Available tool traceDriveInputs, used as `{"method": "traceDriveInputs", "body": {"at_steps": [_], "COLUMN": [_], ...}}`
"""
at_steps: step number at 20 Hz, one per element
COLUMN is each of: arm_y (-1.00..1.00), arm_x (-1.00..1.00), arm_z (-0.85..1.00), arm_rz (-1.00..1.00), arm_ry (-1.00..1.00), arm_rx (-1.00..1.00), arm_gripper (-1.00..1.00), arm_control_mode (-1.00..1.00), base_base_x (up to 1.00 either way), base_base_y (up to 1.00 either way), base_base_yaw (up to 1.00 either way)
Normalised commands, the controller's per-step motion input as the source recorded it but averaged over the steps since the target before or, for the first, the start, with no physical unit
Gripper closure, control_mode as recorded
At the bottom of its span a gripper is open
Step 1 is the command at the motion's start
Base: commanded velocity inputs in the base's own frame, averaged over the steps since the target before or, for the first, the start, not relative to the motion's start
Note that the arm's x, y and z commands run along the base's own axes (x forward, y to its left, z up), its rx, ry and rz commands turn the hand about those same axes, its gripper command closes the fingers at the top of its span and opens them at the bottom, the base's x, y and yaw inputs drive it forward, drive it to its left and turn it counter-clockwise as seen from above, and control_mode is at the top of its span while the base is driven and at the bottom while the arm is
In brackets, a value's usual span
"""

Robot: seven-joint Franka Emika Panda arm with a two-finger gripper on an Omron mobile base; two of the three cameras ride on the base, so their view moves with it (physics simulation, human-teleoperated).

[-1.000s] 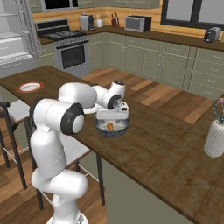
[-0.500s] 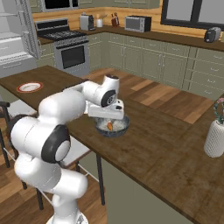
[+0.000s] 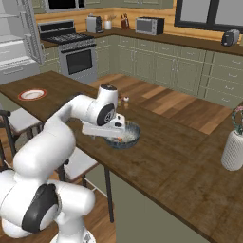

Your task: Pick the chicken drumstick and mushroom from their plates and place them in the bowl. Then put the bowl in the fridge.

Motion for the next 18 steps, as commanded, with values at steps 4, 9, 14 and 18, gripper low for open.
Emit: {"method": "traceDriveInputs", "body": {"at_steps": [4, 9, 14, 18], "arm_y": [0.07, 0.00, 0.00, 0.00], "arm_x": [-0.19, 0.00, 0.00, 0.00], "arm_z": [0.00, 0.00, 0.00, 0.00], "arm_rz": [0.00, 0.00, 0.00, 0.00], "arm_ry": [-0.01, 0.00, 0.00, 0.00], "arm_rx": [0.00, 0.00, 0.00, 0.00], "arm_gripper": [-1.00, -1.00, -1.00, -1.00], "arm_control_mode": [1.00, 1.00, 1.00, 1.00], "base_base_x": [-0.41, -0.54, 0.15, 0.34], "base_base_y": [0.40, 0.98, 1.00, 0.96], "base_base_yaw": [0.00, -0.14, -0.44, -0.45]}}
